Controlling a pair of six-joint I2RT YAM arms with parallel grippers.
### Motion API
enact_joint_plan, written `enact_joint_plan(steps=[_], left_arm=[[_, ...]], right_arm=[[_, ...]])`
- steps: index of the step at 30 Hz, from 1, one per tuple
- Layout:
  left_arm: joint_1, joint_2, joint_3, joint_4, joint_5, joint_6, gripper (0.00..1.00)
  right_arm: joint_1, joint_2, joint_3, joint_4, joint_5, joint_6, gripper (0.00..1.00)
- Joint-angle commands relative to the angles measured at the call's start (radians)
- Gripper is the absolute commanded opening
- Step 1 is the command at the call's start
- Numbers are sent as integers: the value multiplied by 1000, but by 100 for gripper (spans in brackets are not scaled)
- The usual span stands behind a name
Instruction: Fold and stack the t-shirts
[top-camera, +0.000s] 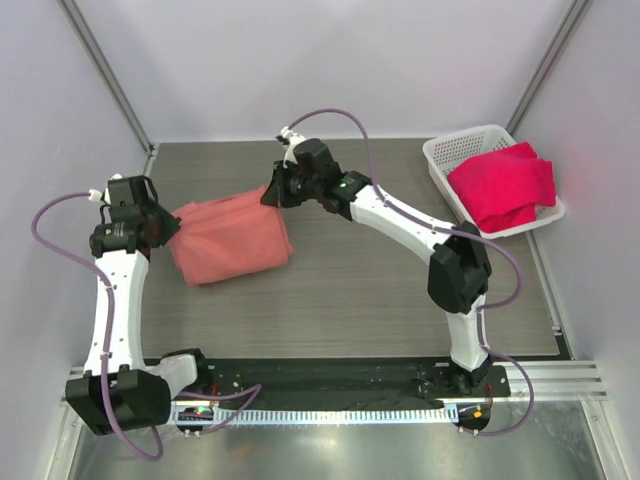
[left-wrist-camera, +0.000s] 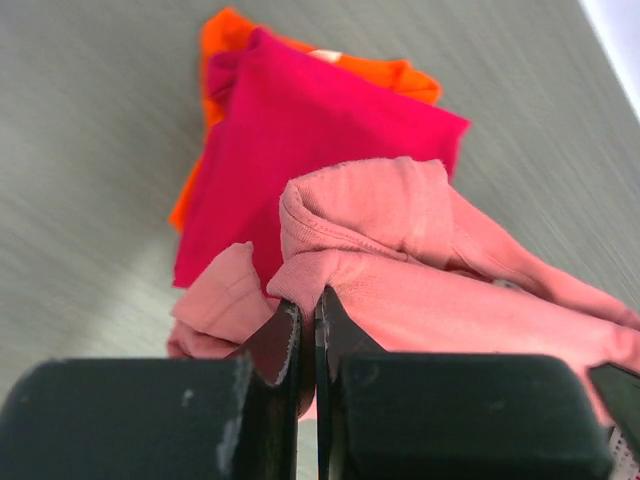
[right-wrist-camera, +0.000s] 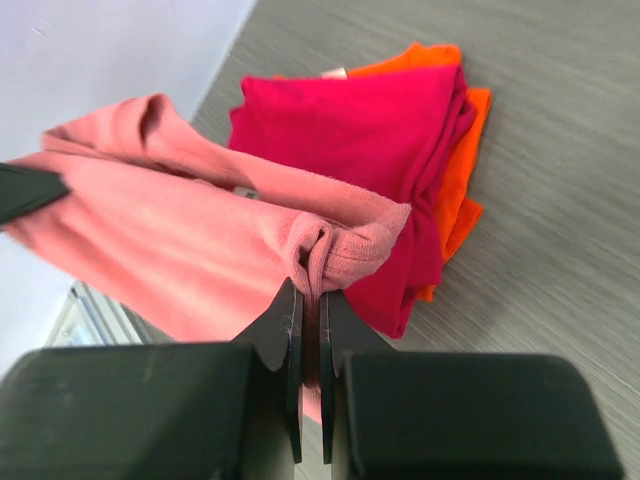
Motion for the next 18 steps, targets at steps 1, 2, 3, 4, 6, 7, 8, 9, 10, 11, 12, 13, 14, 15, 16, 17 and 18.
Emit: enact_joint_plan(steps=[1,2,3,4,6,7,8,9,10,11,12,13,14,15,16,17,18], left_arm=[[77,-10,-17,-37,17,34,0],[87,-12,-28,-35,6,37,0],[104,-12,-34,-31,-2,38,0],[117,-9,-40,-25,-3,43,0],[141,8,-60,0,7,43,0],[147,34,-66,11,13,35,0],[152,56,-68,27,26,32,0],[161,76,-62,35,21,29,0],[163,115,-57,44,12,23,0],[167,136,-51,54,4,15,0],[172,152,-37,72,-15,12,0],[170,174,-33,84,-31,8,0],[172,209,-28,94,-40,-8,0],[175,232,-22,124,-42,-11,0],[175,255,-19,147,-46,-14,1],[178,312,-10,169,-45,-20,1],[186,342,1,169,-37,-37,0]], right_arm=[[3,60,99,8,27,5,1],[5,77,111,8,16,11,1],[6,97,132,8,14,13,1],[8,127,141,9,13,15,1],[8,158,168,12,11,16,1],[8,172,178,15,13,15,1],[8,211,212,17,13,16,1],[8,229,232,17,10,15,1],[8,252,255,17,10,18,1],[8,293,305,15,8,21,1],[8,316,333,18,8,24,1],[8,339,359,20,8,24,1],[9,360,387,20,10,25,1],[9,409,442,20,11,25,1],[9,433,468,20,31,21,1],[9,456,517,26,40,18,1],[8,476,536,31,45,13,1]])
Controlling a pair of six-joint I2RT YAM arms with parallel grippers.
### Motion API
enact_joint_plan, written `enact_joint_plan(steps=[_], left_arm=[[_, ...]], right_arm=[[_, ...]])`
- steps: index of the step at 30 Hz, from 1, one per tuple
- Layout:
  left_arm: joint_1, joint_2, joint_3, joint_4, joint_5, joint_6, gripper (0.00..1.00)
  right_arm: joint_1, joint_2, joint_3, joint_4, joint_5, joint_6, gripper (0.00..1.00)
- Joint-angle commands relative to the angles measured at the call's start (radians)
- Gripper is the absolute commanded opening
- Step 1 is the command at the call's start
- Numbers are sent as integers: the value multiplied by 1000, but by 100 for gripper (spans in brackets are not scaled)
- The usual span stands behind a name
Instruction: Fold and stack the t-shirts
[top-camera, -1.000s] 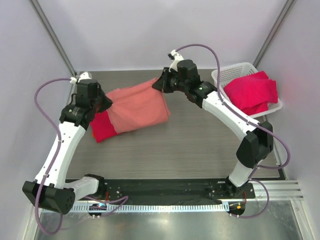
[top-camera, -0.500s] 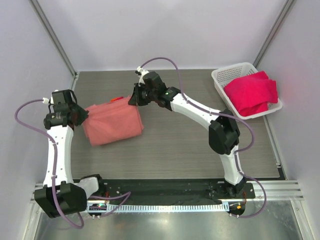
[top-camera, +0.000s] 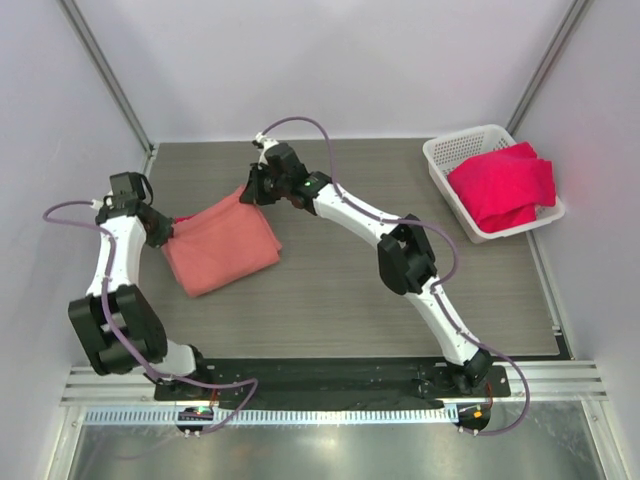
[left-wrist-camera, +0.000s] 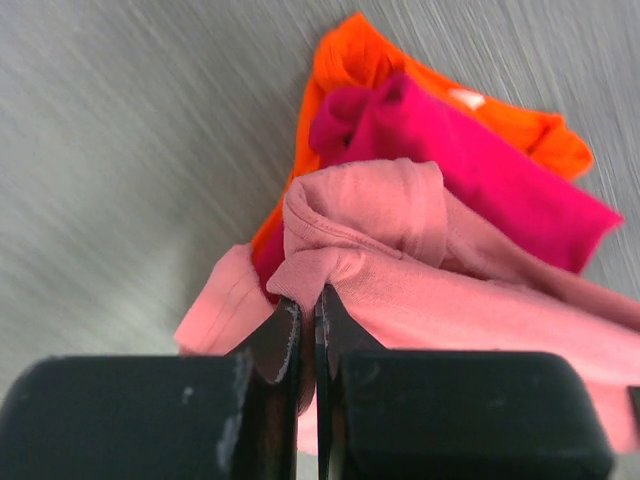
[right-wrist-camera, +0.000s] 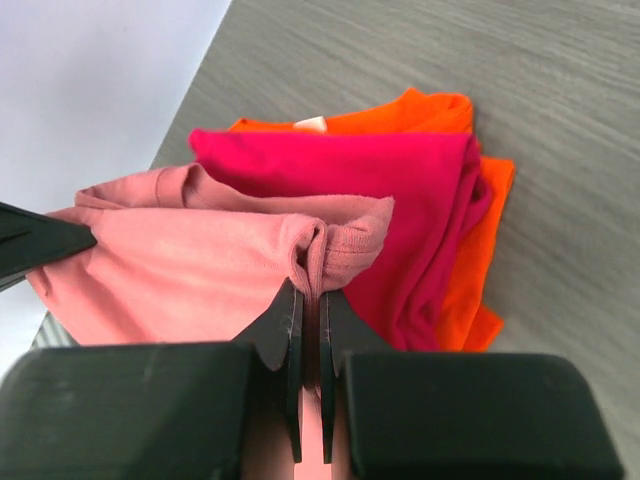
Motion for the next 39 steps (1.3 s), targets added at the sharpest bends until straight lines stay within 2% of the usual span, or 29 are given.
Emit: enact_joint_plan(steps=[1,4,9,16,23,24,27,29,31,33,39], left_arm=[[26,94,78,92,-44,-26,0],[24,182,105,122,-57,-55,0],[24,242,129,178,-60,-82,0],[24,216,133,212,29,-91,0],[24,148,153,183,84,-99,0],[24,139,156,177,135,-99,0],[24,69,136,160,190,-102,0],[24,-14,83,160,222,-107,0],[26,-72,35,157,220,-101,0],[26,-152,26,131,198,-90,0],[27,-197,78,54,204,-82,1]], right_arm=[[-18,73,133,55,62,-17,1],[-19,128,184,123,88,-17,1],[-19,170,204,200,111,-15,1],[-24,156,198,253,120,-23,1],[-25,19,97,304,116,-37,1],[-25,-3,80,318,102,-41,1],[-25,-96,-12,354,65,-44,1],[-24,-158,-131,395,40,-35,1],[-24,-251,-257,463,40,-24,1],[-24,-298,-313,489,43,-21,1],[-22,-368,-316,461,22,-6,1]])
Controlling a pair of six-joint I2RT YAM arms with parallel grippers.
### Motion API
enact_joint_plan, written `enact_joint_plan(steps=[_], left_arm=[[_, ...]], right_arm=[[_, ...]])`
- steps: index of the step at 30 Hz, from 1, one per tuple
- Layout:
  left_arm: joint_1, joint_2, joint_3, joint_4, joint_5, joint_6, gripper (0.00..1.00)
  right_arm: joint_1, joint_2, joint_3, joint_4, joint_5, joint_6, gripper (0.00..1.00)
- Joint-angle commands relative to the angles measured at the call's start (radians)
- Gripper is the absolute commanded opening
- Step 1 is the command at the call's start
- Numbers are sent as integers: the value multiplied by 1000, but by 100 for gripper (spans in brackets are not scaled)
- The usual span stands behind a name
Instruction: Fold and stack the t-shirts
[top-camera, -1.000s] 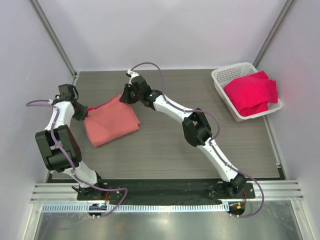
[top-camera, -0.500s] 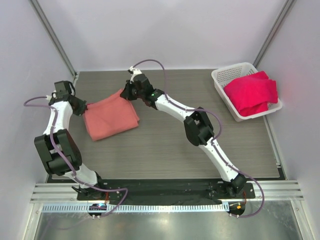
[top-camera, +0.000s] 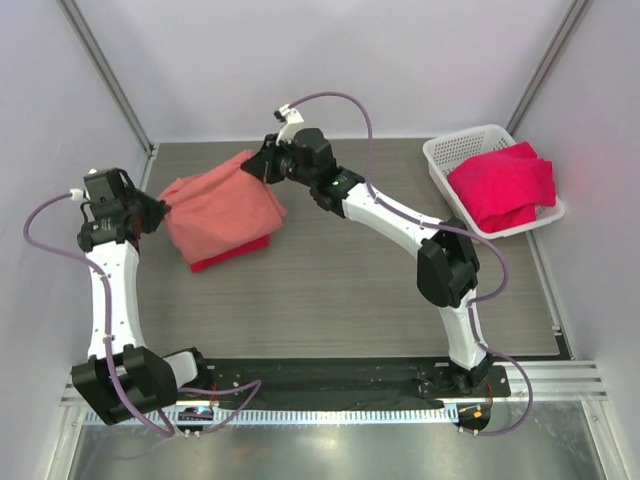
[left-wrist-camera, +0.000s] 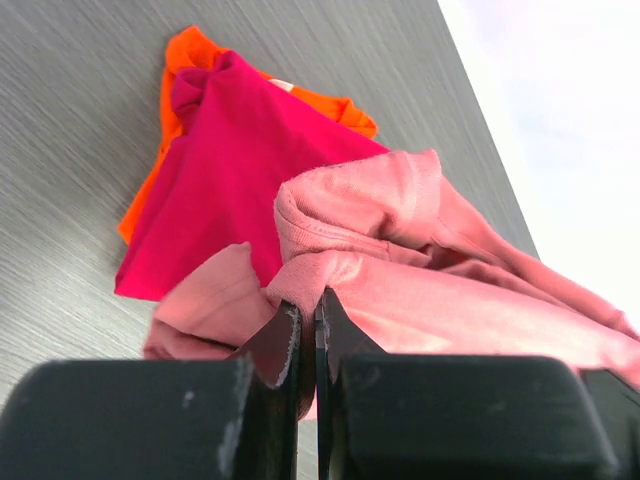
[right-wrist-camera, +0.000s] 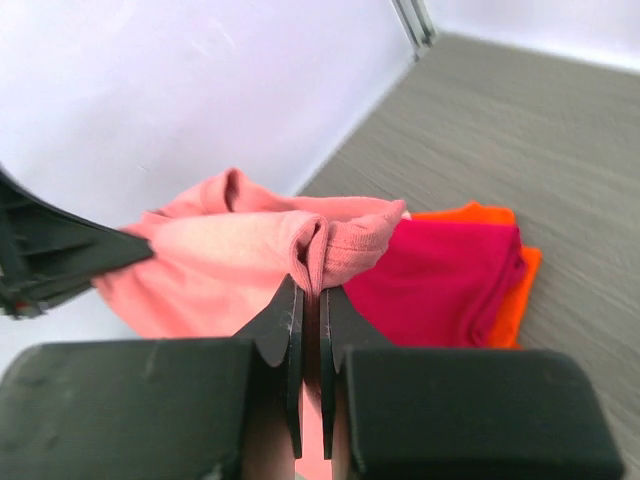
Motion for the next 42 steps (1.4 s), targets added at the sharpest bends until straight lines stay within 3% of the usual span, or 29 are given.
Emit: enact_joint_plan(steps=[1,23,31,34,35,36,37,38,39,42], left_arm=[[14,17,46,-34,15,12,1],[52,231,164,2,-16,7,1],[52,388,202,68,-30,-4,0],[52,449,210,95,-43,-5,4],[52,462,208,103,-43,-10,9],[52,469,202,139,-36,-11,46],[52,477,176,169,-25,-16,64],[52,485,161,222,-25,-33,75],[52,491,153,241,-23,-33,87],[48,494,164,250,-34,-15,96]], right_arm=[[-3,-64,43,68,-7,10,1],[-10,185,267,-33,22,41,1],[-36,314,396,-30,22,70,1],[-49,378,428,10,5,96,9],[-56,389,422,39,-3,108,14],[-61,412,416,94,-3,125,25],[-62,424,410,113,6,158,30],[-67,435,413,125,16,173,37],[-69,447,414,143,20,182,56],[-69,446,422,130,68,162,83]])
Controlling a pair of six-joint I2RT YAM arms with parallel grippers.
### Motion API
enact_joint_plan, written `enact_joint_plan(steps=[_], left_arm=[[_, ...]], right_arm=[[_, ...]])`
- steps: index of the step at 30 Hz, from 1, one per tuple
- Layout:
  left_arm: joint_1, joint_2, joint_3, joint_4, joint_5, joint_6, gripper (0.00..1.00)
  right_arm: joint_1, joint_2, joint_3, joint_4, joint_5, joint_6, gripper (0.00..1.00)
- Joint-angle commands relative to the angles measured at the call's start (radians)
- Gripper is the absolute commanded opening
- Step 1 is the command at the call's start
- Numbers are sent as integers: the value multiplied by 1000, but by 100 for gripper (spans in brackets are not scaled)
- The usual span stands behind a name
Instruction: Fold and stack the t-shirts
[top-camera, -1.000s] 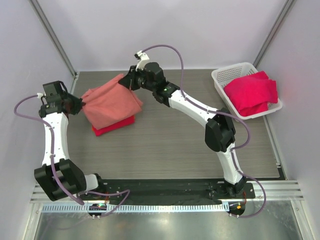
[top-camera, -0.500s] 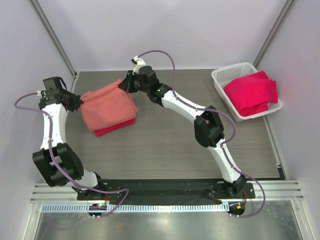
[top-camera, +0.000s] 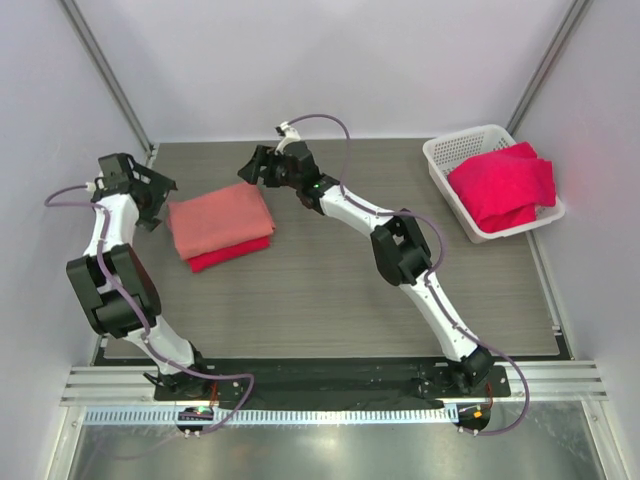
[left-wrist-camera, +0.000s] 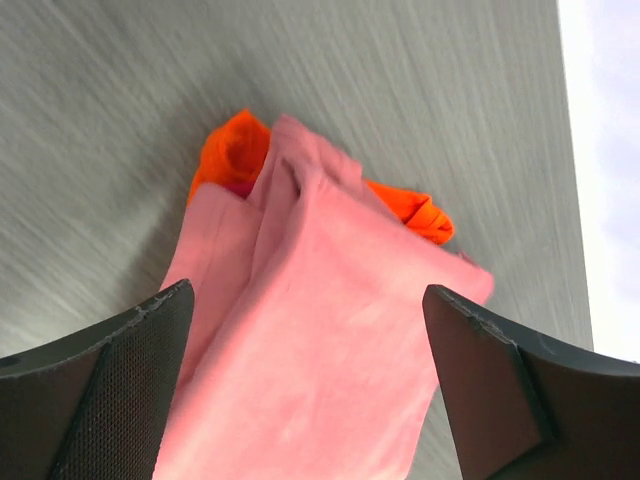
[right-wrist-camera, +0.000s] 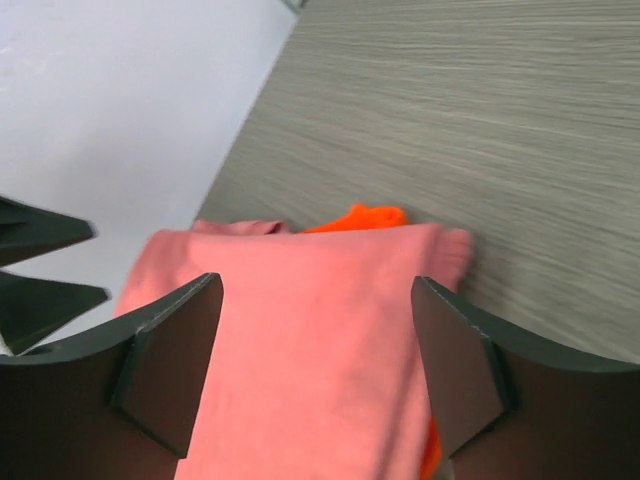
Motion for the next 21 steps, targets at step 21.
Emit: enact_joint_plan(steps=[21], left_arm=[[-399,-246,-119,193,-90,-7,94]], right_arm=[[-197,-748,-852,181,40,-6,70]])
